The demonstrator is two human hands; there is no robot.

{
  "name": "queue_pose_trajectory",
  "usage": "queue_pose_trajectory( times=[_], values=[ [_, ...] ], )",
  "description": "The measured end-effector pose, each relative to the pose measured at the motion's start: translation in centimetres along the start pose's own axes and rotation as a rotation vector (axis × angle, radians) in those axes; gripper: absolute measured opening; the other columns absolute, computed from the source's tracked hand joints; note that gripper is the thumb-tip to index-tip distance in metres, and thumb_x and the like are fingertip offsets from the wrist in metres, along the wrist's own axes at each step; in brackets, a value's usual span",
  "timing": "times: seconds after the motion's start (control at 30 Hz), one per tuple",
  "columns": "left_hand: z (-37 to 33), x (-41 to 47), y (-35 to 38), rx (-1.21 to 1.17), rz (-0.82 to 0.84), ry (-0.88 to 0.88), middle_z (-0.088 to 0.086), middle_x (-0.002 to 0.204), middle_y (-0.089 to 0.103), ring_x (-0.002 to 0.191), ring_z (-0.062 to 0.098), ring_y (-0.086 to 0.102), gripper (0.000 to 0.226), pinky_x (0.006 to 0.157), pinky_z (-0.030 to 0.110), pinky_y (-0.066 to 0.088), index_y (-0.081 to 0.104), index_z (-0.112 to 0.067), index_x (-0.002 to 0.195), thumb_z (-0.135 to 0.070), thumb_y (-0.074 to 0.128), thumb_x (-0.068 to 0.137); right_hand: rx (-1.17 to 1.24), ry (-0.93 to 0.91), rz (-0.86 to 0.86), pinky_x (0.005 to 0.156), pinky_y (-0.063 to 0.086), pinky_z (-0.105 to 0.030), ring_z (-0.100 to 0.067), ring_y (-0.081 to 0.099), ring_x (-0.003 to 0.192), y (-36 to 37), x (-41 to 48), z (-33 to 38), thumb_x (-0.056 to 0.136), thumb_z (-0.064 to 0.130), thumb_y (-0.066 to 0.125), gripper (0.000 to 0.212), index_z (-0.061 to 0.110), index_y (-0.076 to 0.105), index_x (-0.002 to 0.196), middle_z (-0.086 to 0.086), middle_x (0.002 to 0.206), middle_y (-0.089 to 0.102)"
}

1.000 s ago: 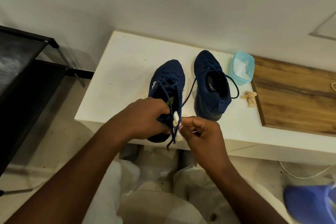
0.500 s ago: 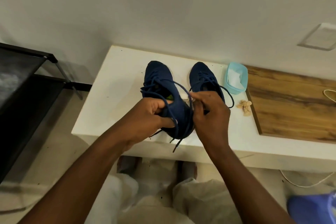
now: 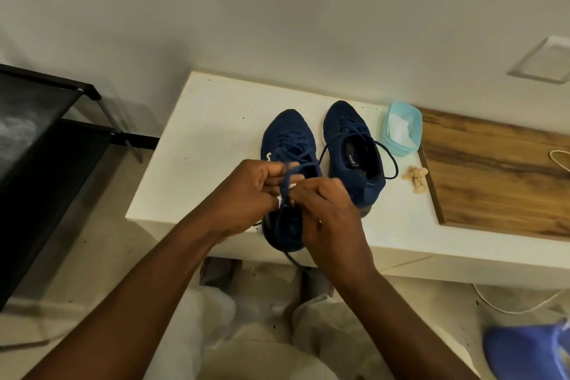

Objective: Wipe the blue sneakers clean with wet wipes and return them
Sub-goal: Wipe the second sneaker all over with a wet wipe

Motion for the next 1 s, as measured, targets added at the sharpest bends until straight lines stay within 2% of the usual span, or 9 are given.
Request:
queue_pose_trajectory(
  times=[0.1,0.2,0.27,0.37,0.43,0.6,0.73,0.9,1.0],
  values=[
    [-0.3,-0.2,0.3,0.069,0.029,0.059,-0.016,0.108,0.076,0.103,-0.003,0.069,0.044,0.087,0.012,0.052,0.07,-0.024,0.123,0.005,0.068,0.09,0.142,0.177,-0.096,0.082,0.049,-0.018,-0.009,0.061,0.094,-1.1,0.0,-2.7,0.092,-0.001,0.061,0.022,0.015,0.074,0.1,0.001,0.099,0.068],
    [-0.8,-0.4,0.6,0.216,0.059,0.095,-0.027,0.112,0.07,0.106,-0.014,0.062,0.038,0.083,0.003,0.045,0.068,-0.032,0.128,-0.012,0.067,0.096,0.257,0.413,-0.266,0.082,0.049,-0.014,-0.004,0.065,0.095,-4.5,-0.8,-5.5,0.092,0.004,0.065,0.021,0.021,0.074,0.101,0.007,0.099,0.07],
    [-0.4,-0.8,0.6,0.233,0.12,0.062,-0.032,0.111,0.066,0.105,-0.021,0.057,0.036,0.079,-0.001,0.043,0.068,-0.035,0.128,-0.02,0.069,0.095,0.311,0.484,-0.238,0.078,0.05,-0.015,-0.006,0.067,0.093,-4.9,-2.2,-6.0,0.092,0.005,0.066,0.021,0.023,0.074,0.1,0.009,0.097,0.071],
    [0.0,-1.1,0.7,0.343,0.236,0.073,-0.028,0.122,0.065,0.111,-0.023,0.052,0.042,0.081,-0.006,0.037,0.069,-0.035,0.127,-0.027,0.078,0.087,0.291,0.492,-0.046,0.073,0.048,-0.014,-0.004,0.065,0.088,-2.5,-4.3,-4.9,0.089,0.003,0.069,0.024,0.026,0.075,0.093,0.014,0.093,0.071],
    [-0.3,-1.0,0.8,0.409,0.264,0.111,-0.024,0.121,0.068,0.113,-0.013,0.057,0.039,0.088,0.0,0.042,0.073,-0.034,0.121,-0.027,0.082,0.083,0.26,0.421,0.008,0.073,0.048,-0.015,-0.004,0.064,0.087,-1.0,-4.7,-3.3,0.089,0.003,0.069,0.022,0.024,0.073,0.092,0.014,0.092,0.068],
    [0.0,-0.8,0.5,0.401,0.213,0.089,-0.017,0.103,0.075,0.099,0.002,0.068,0.027,0.094,0.038,0.055,0.08,-0.029,0.104,-0.023,0.085,0.078,0.118,0.148,0.021,0.076,0.049,-0.022,-0.01,0.06,0.089,-0.9,-3.6,-0.9,0.092,0.001,0.064,0.019,0.017,0.072,0.098,0.004,0.097,0.066],
    [0.1,-0.8,0.8,0.389,0.237,0.078,-0.019,0.099,0.074,0.096,0.003,0.069,0.02,0.093,0.038,0.056,0.08,-0.03,0.098,-0.023,0.085,0.08,0.111,0.255,-0.105,0.075,0.052,-0.029,-0.008,0.06,0.089,-2.3,-2.4,-3.6,0.091,-0.002,0.062,0.022,0.017,0.072,0.097,0.004,0.096,0.064],
    [-0.2,-1.2,1.3,0.458,0.249,0.137,-0.016,0.102,0.074,0.096,0.001,0.067,0.03,0.086,0.03,0.056,0.076,-0.03,0.108,-0.028,0.085,0.079,0.152,0.064,0.083,0.079,0.05,-0.023,-0.012,0.058,0.094,0.0,-3.2,1.5,0.089,-0.001,0.062,0.022,0.016,0.07,0.1,0.002,0.101,0.063],
    [-0.5,-1.2,1.6,0.488,0.192,0.101,-0.018,0.1,0.073,0.095,0.003,0.066,0.044,0.089,0.035,0.055,0.071,-0.038,0.108,-0.055,0.084,0.07,0.17,0.21,-0.038,0.076,0.052,-0.03,-0.011,0.059,0.091,-0.8,-2.0,-1.7,0.096,0.009,0.058,0.015,0.019,0.068,0.1,0.006,0.098,0.062]
  ],
)
Point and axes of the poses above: each hand's wrist, its own x-axis towards the middle knuckle, its own y-axis out of the palm, z = x × y, the point moved 8 cm from there along x, towards the middle knuckle
